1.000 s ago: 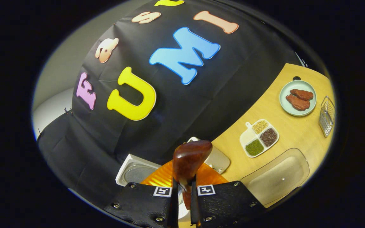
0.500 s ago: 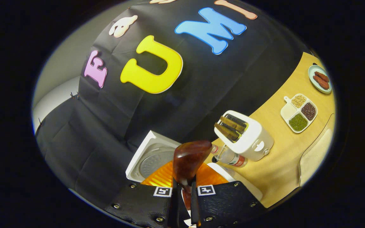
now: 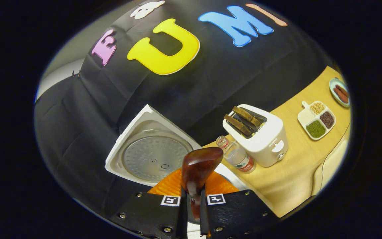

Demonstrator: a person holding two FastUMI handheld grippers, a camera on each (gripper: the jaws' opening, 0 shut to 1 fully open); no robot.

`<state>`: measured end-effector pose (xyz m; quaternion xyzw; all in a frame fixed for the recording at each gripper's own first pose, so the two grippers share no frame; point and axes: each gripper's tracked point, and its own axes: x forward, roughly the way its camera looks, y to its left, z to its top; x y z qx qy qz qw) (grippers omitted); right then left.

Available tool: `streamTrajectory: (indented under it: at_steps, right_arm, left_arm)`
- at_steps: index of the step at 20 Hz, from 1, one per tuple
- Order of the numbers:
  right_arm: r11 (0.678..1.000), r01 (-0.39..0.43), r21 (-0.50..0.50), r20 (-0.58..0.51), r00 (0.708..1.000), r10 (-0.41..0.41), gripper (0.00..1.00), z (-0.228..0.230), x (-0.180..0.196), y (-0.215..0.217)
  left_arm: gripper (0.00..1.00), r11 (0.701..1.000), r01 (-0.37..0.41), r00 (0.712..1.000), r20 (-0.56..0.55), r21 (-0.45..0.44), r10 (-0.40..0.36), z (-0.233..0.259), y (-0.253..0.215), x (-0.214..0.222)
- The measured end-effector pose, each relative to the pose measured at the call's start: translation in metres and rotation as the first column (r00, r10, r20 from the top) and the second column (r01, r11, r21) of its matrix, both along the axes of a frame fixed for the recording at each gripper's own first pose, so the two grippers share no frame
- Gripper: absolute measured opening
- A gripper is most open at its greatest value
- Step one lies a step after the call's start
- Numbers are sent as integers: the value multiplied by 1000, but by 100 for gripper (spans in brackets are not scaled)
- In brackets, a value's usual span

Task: Close the left gripper, press the button to open the rice cooker; take a wooden spoon from the chopstick holder with the right hand, scoop a spoonful of rice and pour it into the rice cooker, then put the wooden spoon back into the chopstick holder.

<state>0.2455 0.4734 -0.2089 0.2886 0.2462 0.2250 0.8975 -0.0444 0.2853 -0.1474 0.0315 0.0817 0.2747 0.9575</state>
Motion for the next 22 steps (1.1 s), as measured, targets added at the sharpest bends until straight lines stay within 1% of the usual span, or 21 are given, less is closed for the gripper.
streamTrajectory:
  at_steps: [3,4,6,7,9,10,14,15,19,20,21,22]
  right_arm:
    - [996,-12,-86,63,998,18,15,1,0,5]
    - [992,-15,-127,103,994,28,15,2,1,7]
    - [971,-24,-238,196,978,72,15,4,-3,13]
    - [960,-35,-277,238,966,104,15,7,-7,20]
    - [936,-51,-347,284,946,157,15,8,-14,31]
    - [925,-53,-376,315,932,181,15,8,-16,36]
    - [861,-26,-507,408,873,267,15,14,-22,48]
    - [845,-20,-534,432,853,294,15,15,-24,48]
    - [789,14,-615,485,795,364,15,22,-24,54]
    - [765,28,-643,500,772,392,15,23,-26,54]
    - [750,36,-661,514,749,418,15,24,-27,56]
    - [736,41,-676,523,730,440,14,26,-25,57]
  left_arm:
    - [100,1000,-6,1000,-14,17,6,-3,2,-2]
    - [100,1000,-8,1000,-23,24,9,-7,3,1]
    - [99,999,-13,1000,-26,35,13,-6,6,2]
    - [98,999,-14,999,-28,37,15,-6,7,2]
    - [96,999,-19,999,-28,40,20,-6,7,2]
    - [100,999,-22,999,-29,41,23,-7,7,0]
    - [100,998,-30,999,-27,46,31,-7,9,-4]
    - [96,998,-33,999,-29,50,35,-8,10,-6]
    - [99,998,-34,999,-31,48,35,-7,8,-5]
    - [100,998,-33,999,-29,51,35,-7,8,-5]
    - [100,998,-32,999,-29,50,34,-7,7,-5]
    - [96,998,-31,999,-29,51,32,-6,6,-4]
